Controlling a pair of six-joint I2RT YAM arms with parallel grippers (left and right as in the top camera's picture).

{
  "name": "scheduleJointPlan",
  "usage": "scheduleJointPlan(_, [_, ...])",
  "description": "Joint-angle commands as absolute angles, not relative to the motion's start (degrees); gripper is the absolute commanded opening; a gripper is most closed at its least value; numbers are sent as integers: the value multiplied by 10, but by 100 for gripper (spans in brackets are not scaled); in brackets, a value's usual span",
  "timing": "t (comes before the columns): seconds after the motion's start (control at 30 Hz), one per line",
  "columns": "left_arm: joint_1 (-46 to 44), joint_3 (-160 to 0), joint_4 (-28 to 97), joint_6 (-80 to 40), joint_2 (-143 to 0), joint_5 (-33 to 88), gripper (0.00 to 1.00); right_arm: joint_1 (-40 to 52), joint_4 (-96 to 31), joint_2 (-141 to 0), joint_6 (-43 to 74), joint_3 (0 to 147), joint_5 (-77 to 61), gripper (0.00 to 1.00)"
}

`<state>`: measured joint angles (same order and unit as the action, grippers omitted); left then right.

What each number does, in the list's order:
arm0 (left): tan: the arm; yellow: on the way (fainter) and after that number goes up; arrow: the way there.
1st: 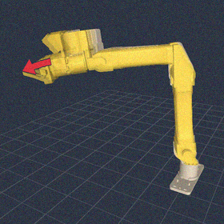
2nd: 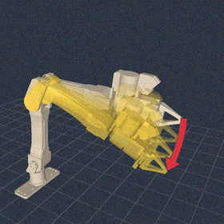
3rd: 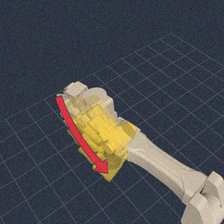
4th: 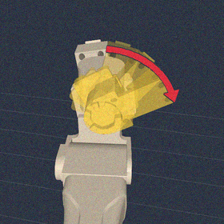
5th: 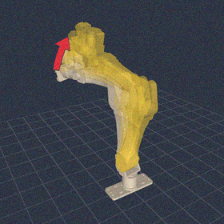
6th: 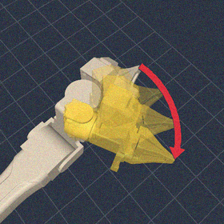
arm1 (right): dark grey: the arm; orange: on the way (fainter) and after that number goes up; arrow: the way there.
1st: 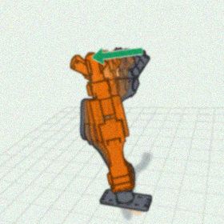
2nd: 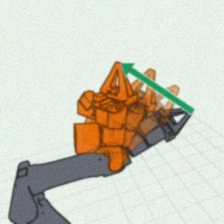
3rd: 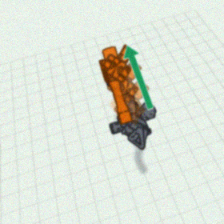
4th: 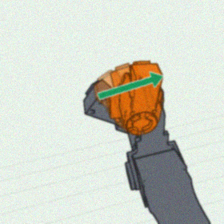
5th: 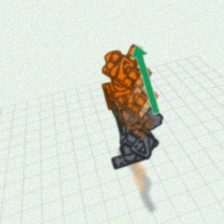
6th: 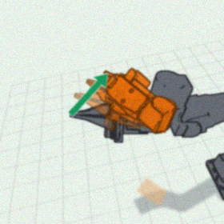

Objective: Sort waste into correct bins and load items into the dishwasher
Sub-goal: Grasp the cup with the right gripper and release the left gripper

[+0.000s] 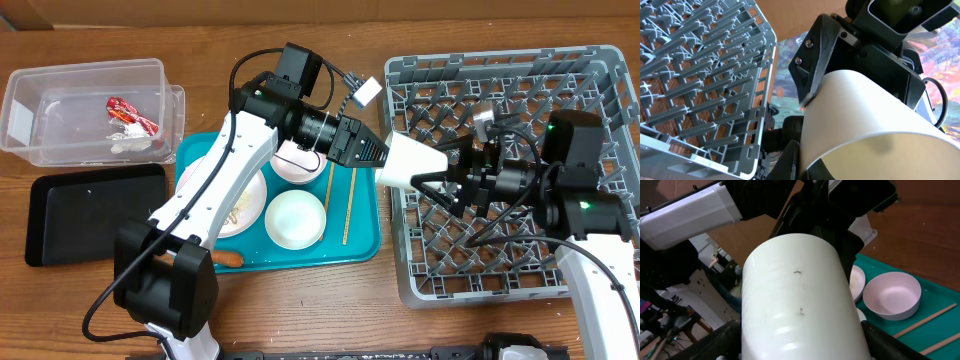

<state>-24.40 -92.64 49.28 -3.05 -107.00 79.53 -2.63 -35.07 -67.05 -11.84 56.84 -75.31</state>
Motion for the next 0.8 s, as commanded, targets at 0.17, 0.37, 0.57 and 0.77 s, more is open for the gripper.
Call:
scheduleJointPlan(0.17, [-248,-935,490,-35,-1077,795,4,-10,-339,-670,-120,582,-766,75])
scheduleJointPlan(0.37, [-248,-935,490,-35,-1077,795,4,-10,-330,-670,-120,582,-765,60])
scheduleJointPlan(0.57, [-248,-935,495,-34,-1077,749,27,-10,-332,-670,-120,582,-734,56])
scheduleJointPlan(0.77, [-244,-935,532,-34,-1076,609,52,-10,-336,-669,-66,582,-611,45])
